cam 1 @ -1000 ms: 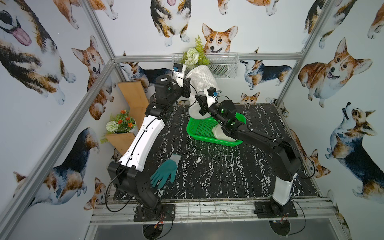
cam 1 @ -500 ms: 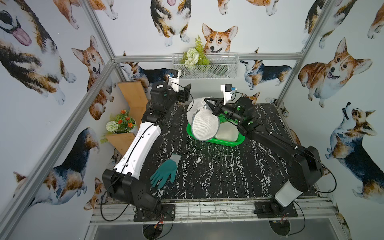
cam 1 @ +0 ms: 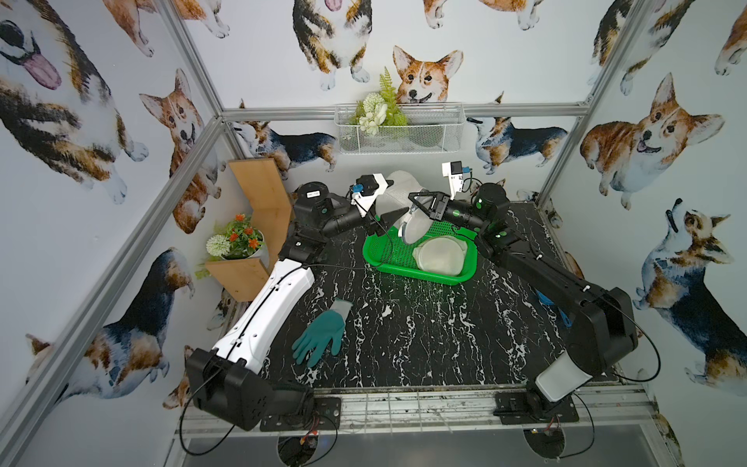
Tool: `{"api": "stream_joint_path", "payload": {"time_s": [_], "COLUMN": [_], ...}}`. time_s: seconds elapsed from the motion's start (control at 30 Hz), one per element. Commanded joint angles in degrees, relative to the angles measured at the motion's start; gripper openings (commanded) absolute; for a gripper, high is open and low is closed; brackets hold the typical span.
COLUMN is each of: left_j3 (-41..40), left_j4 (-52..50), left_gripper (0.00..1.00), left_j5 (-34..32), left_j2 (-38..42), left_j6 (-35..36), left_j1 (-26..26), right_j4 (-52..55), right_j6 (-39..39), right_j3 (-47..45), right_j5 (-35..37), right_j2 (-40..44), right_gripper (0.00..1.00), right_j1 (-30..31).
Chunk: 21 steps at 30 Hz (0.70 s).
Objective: Turn the laundry bag inside out
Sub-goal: Turn over the laundry bag.
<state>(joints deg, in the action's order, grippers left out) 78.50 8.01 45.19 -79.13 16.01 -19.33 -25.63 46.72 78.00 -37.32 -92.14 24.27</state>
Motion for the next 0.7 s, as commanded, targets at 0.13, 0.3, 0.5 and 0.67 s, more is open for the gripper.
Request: {"api": "stream_joint_path", "payload": {"time_s": [0.13,0.3,0.5,0.67], "left_j3": [-1.0,-2.3,-2.4,-2.6], "left_j4": [-9.6,-10.8,-11.1,-12.2], "left_gripper": [0.78,0.78,0.71,0.57], "left_j5": [-0.5,-4.1,-5.0,-7.3], "left_j2": [0.2,0.3,-0.5,-1.0], "left_j6": [9.9,11.6,13.0,15.3], "left_j1": [-0.7,-1.3,-1.5,-2.0], "right_j4": [-3.7,-7.4,-9.5,-10.8], "right_j6": [3.1,6.0,7.4,8.4], "right_j3": [-0.2,-1.2,-1.0,-0.8], "right_j5": [0.6,0.8,-1.1,-2.1], "right_j2": [2.1,2.5,1.9,1.5], "right_gripper": [0.0,0.0,0.0,0.0], "right_j1": [0.1,0.3,1.3,1.6]}}
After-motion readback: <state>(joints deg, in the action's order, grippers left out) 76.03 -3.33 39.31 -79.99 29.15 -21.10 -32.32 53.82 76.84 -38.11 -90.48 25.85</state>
